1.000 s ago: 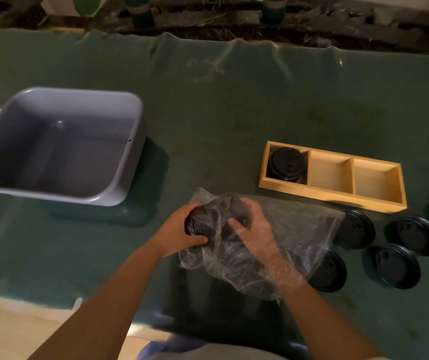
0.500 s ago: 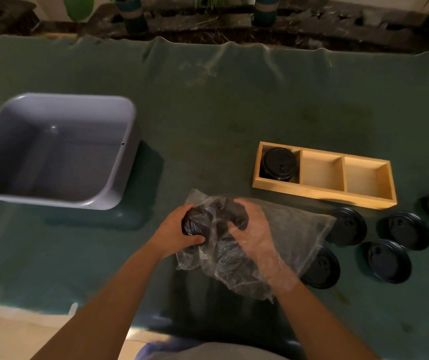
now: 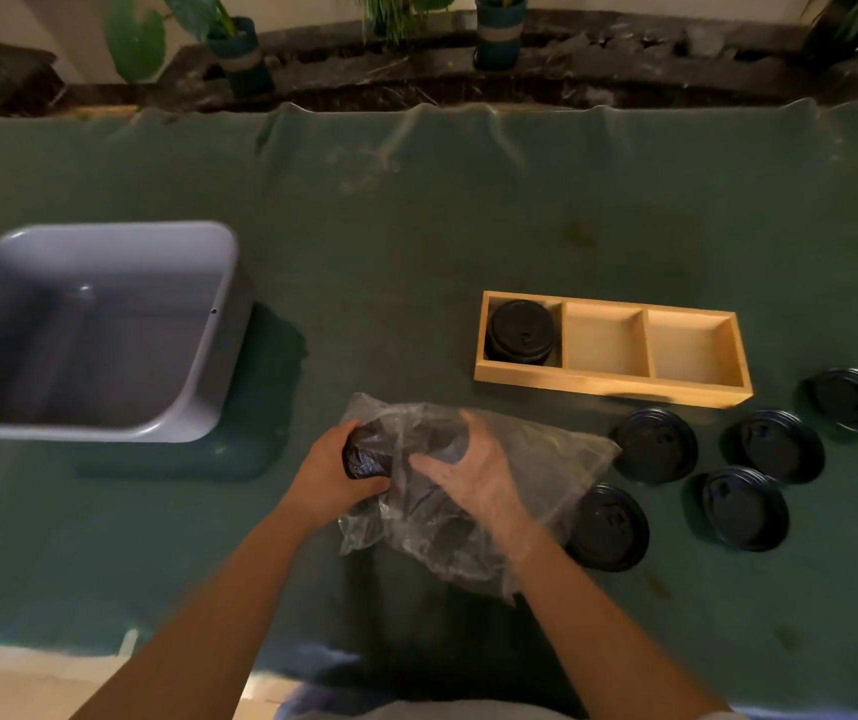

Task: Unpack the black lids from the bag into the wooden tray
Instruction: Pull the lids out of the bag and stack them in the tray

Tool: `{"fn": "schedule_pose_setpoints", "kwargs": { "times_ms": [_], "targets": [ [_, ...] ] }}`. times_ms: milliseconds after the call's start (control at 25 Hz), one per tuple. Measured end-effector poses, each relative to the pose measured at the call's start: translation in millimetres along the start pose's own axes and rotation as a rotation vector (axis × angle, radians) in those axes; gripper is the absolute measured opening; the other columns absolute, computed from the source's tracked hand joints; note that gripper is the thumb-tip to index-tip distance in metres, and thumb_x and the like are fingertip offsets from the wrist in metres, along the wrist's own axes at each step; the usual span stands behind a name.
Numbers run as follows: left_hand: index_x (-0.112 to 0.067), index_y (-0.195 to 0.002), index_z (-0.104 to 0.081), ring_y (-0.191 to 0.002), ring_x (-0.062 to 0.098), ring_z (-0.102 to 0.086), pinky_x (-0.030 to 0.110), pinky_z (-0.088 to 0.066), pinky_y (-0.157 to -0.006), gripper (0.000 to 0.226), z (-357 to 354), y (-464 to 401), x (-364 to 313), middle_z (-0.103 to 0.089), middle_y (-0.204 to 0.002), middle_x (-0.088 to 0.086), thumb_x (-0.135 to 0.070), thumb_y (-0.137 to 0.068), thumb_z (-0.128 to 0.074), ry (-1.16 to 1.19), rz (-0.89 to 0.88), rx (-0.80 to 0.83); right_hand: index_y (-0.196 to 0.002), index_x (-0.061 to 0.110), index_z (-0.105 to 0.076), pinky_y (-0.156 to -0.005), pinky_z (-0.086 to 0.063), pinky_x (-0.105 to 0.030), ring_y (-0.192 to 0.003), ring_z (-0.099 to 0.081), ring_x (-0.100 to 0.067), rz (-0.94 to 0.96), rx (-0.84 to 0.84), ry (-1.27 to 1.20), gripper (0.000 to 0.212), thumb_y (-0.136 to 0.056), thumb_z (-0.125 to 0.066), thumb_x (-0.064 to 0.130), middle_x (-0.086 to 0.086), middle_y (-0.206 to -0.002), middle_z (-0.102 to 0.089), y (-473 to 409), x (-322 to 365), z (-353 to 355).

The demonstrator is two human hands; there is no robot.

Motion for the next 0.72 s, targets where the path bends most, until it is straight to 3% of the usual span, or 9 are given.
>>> {"fn": "schedule_pose_setpoints", "kwargs": {
  "times_ms": [80, 280, 400, 520, 640, 720],
  "targets": [
    [-0.012, -0.136, -0.037, -0.12, 0.026, -0.048, 0.035, -0.039, -0.102, 0.086, -1, 2, 1, -0.048, -0.134, 0.012, -0.019, -0.063, -0.082, -0.006, 0.015, -0.004, -0.136, 0.021, -0.036, -0.106, -0.034, -0.033, -0.127, -0.044, -0.022, 0.017, -0.05, -0.023, 0.087, -0.063, -0.078, 0.046, -0.005, -0.135, -0.049, -4, 0, -1],
    [-0.012, -0.135, -0.037, -0.123, 0.026, -0.045, 0.032, -0.036, -0.103, 0.088, -2, 5, 0, -0.046, -0.135, 0.012, -0.02, -0.062, -0.083, -0.027, 0.005, -0.01, -0.128, 0.022, -0.046, -0.093, -0.041, -0.029, -0.114, -0.052, -0.019, -0.043, 0.013, -0.021, 0.073, -0.065, -0.077, 0.041, -0.002, -0.125, -0.056, -6, -15, 14],
    [-0.011, -0.136, -0.036, -0.124, 0.026, -0.044, 0.032, -0.034, -0.104, 0.088, -1, 6, 1, -0.045, -0.135, 0.012, -0.02, -0.062, -0.083, -0.02, 0.004, -0.005, -0.122, 0.02, -0.049, -0.094, -0.046, -0.035, -0.106, -0.056, -0.017, -0.07, 0.031, -0.098, 0.071, -0.061, -0.082, 0.033, 0.0, -0.116, -0.059, -2, -22, 25],
    [-0.011, -0.136, -0.035, -0.126, 0.026, -0.043, 0.033, -0.033, -0.106, 0.089, -2, 4, 0, -0.044, -0.137, 0.012, -0.02, -0.062, -0.083, -0.037, 0.002, 0.007, -0.123, 0.016, -0.048, -0.087, -0.041, -0.027, -0.088, -0.051, -0.008, -0.135, -0.127, -0.198, 0.071, -0.062, -0.083, 0.03, 0.01, -0.095, -0.053, 6, -32, 44],
    [-0.011, -0.137, -0.035, -0.126, 0.026, -0.042, 0.033, -0.032, -0.107, 0.089, -3, 5, -1, -0.044, -0.137, 0.012, -0.02, -0.062, -0.083, -0.051, -0.018, 0.004, -0.121, 0.024, -0.045, -0.085, -0.037, -0.026, -0.093, -0.048, -0.007, -0.1, -0.275, -0.203, 0.065, -0.066, -0.08, 0.031, 0.016, -0.101, -0.048, 19, -46, 62],
    [-0.012, -0.137, -0.035, -0.127, 0.026, -0.041, 0.033, -0.032, -0.107, 0.089, -3, 7, -1, -0.043, -0.137, 0.012, -0.021, -0.062, -0.082, -0.054, -0.019, -0.003, -0.107, 0.031, -0.045, -0.08, -0.038, -0.023, -0.087, -0.05, -0.004, -0.02, -0.297, -0.207, 0.05, -0.069, -0.077, 0.031, 0.021, -0.094, -0.049, 25, -46, 65]
  ]
}}
Point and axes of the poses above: each hand's wrist, its own y-axis away from the middle knuckle, its own z-axis out of the back of the hand, x = y × z, the point moved 7 cm from there along -y, towards the middle knuckle
